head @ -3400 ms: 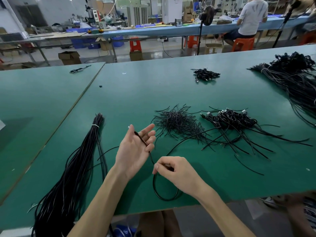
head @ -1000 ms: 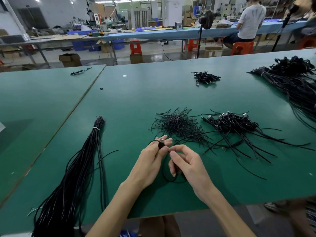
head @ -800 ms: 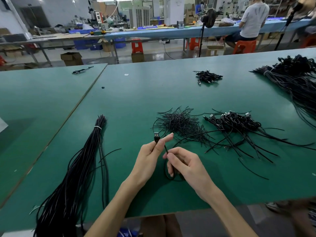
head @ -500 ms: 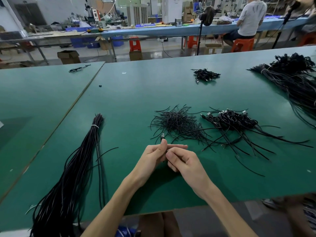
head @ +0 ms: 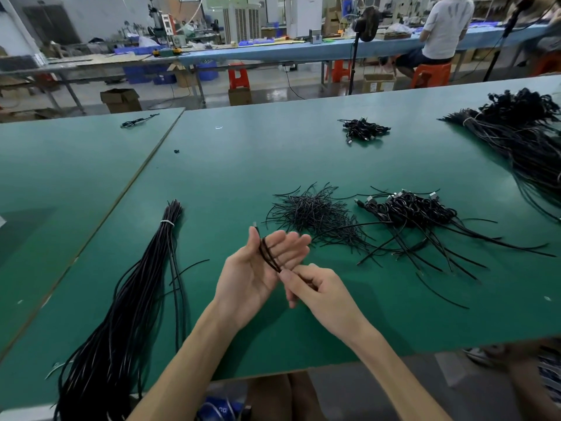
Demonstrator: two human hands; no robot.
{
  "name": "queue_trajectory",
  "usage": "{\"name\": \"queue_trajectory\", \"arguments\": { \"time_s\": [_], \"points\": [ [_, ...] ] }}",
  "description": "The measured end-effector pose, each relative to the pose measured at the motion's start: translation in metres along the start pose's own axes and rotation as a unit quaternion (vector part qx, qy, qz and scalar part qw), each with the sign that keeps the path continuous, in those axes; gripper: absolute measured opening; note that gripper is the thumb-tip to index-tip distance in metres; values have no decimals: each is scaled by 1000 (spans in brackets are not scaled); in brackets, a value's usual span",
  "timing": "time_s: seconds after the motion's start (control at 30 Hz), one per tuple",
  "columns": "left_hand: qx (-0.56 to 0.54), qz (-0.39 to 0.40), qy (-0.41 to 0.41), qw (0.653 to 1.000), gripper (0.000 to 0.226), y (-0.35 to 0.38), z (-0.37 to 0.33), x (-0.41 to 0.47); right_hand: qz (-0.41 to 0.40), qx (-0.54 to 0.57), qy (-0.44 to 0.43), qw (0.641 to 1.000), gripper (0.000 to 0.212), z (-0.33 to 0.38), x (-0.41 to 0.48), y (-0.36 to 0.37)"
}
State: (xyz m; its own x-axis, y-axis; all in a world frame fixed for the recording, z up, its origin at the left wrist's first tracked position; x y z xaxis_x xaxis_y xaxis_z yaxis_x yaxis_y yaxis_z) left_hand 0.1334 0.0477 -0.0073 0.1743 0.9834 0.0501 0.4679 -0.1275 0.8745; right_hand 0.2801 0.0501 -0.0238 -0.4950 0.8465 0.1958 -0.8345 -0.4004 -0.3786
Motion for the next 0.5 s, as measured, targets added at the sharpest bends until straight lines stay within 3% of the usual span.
{"name": "queue_trajectory", "arguments": {
  "time_s": [0.13,0.23,0.4,0.5],
  "points": [
    [-153,-15,17,988,46,-6,-14,-2,38,-32,12,999,38,0,-1,3],
    [-165,14,20,986,44,-8,-22,-7,52,-64,14,996,22,-1,-2,4],
    [-64,21,34,997,50,-11,-32,-11,-20,-187,6,982,5,-2,-2,4],
    [196,-24,53,979,54,-12,-34,-12,-65,-195,30,978,6,-2,0,2]
  ]
}}
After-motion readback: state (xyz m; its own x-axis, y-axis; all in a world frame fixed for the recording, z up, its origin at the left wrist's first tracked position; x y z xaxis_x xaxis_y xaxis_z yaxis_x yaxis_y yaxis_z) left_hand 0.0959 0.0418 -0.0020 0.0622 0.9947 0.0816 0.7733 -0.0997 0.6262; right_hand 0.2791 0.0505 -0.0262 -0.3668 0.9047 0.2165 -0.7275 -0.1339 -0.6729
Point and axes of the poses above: each hand's wrist, its own x-axis towards the middle knuckle, its own y-axis out of the palm, z = x × y, the point moved 2 cm from there along x, towards the middle knuckle, and after that the axes turned 11 degrees about -x, right-handed, at the moved point
